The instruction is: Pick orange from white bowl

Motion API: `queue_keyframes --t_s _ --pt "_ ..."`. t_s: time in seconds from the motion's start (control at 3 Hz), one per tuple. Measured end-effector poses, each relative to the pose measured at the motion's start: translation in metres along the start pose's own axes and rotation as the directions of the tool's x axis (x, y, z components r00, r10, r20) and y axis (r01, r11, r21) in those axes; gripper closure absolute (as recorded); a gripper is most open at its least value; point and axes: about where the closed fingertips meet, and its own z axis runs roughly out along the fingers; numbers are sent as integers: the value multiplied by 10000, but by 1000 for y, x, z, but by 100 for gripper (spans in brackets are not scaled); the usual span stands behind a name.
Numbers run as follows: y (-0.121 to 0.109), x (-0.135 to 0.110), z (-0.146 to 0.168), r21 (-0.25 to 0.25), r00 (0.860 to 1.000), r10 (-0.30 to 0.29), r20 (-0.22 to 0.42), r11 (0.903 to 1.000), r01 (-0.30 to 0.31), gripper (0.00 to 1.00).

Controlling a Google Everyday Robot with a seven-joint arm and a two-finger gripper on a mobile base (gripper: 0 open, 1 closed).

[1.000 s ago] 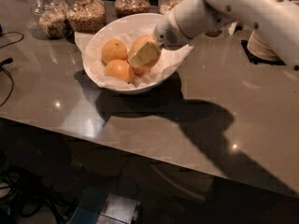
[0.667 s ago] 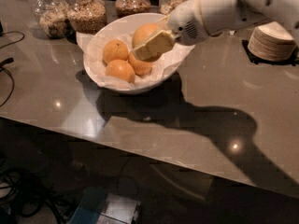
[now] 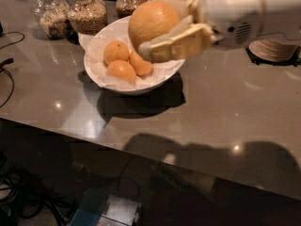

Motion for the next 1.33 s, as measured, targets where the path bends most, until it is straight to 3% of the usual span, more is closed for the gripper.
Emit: queue_keyframes --t_s 0.33,0.67,1.33 --pt "49 -28 -38 -57 9821 -1259 1399 9918 1280 100" --pt "64 -18 -69 221 9585 -1402 2484 9900 1391 100" --pt "62 15 -73 -766 9175 -666 3921 9915 1048 100"
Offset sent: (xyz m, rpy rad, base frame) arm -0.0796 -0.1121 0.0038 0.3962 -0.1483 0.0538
